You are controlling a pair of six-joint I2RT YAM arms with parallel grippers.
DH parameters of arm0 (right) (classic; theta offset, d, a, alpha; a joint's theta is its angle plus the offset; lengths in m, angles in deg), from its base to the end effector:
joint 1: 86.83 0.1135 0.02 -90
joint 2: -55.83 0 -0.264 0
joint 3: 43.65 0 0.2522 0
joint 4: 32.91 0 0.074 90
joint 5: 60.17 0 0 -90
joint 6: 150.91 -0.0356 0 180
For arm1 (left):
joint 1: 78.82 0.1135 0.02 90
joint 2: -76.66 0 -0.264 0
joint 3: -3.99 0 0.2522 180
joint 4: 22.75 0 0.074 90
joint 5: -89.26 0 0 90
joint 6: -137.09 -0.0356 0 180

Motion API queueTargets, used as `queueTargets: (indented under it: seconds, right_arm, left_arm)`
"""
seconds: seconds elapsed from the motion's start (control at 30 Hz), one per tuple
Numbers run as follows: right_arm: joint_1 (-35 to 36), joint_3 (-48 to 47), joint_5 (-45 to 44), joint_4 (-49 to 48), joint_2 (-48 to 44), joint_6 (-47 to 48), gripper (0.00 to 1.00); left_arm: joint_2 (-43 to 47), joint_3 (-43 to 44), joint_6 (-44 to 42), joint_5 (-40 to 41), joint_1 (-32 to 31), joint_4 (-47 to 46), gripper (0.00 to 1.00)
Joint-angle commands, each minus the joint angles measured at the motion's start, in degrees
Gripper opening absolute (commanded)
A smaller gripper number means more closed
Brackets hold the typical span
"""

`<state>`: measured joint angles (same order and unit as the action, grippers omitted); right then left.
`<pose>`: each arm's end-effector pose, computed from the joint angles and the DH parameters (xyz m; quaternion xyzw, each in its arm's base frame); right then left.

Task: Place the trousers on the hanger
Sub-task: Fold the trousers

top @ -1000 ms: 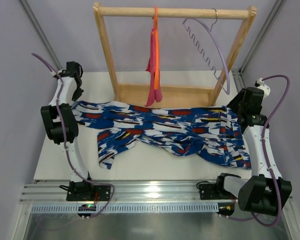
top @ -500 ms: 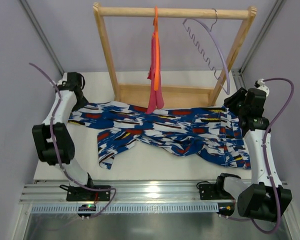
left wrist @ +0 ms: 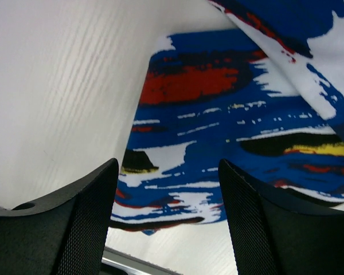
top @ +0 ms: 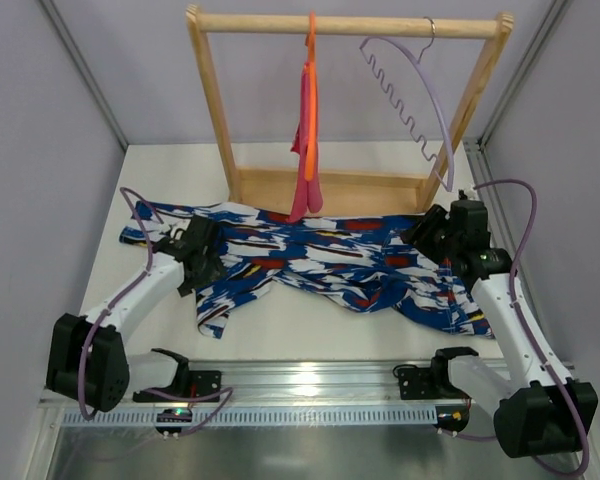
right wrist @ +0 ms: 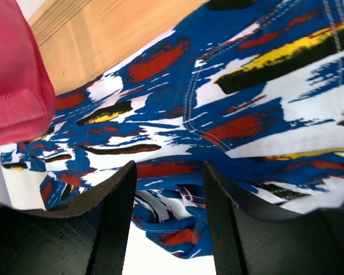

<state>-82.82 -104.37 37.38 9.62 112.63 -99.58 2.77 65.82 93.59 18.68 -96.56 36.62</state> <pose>0.2116 0.0195 0.2834 0.2406 0.8668 0.2127 0.3814 0.2204 -0.0581 0.2125 -0.2679 0.9355 0.0564 0.2232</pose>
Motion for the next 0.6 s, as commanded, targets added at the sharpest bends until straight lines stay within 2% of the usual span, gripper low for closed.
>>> queueTargets:
  seconds: [0.0,0.23,0.3,0.37,0.47,0.5,0.57]
  right_arm:
    - [0.0,-0.9,-4.2,4.4,-2.9,-1.5,0.53]
    - [0.0,1.2,-3.8,6.4,-6.3,-1.0,0.53]
    - [0.1,2.0,-3.4,6.6,-7.3,-1.1,0.53]
    - [0.7,2.7,-3.3,6.5,-7.9,0.4,0.53]
    - [1.1,3.6,-5.5,8.4,-7.1,2.5,0.53]
    - [1.1,4.1,-6.4,9.4,-7.0,2.3,0.53]
    - [1.0,4.9,-9.8,10.4,-7.7,-0.3,0.53]
  left_arm:
    - [3.9,-1.1,5.9,0.4,-2.6,0.8,0.71]
    - [8.8,-0.4,6.5,3.1,-5.5,7.3,0.71]
    - [10.9,-1.0,8.8,3.3,-6.5,9.8,0.68]
    - [13.1,-1.7,17.2,2.6,-7.6,13.0,0.66]
    - [16.3,-6.3,24.0,-2.4,-9.1,8.4,0.68]
    - [18.4,-7.6,24.5,-5.0,-9.2,2.8,0.69]
    - [19.2,-10.3,23.4,-4.9,-9.2,-2.3,0.71]
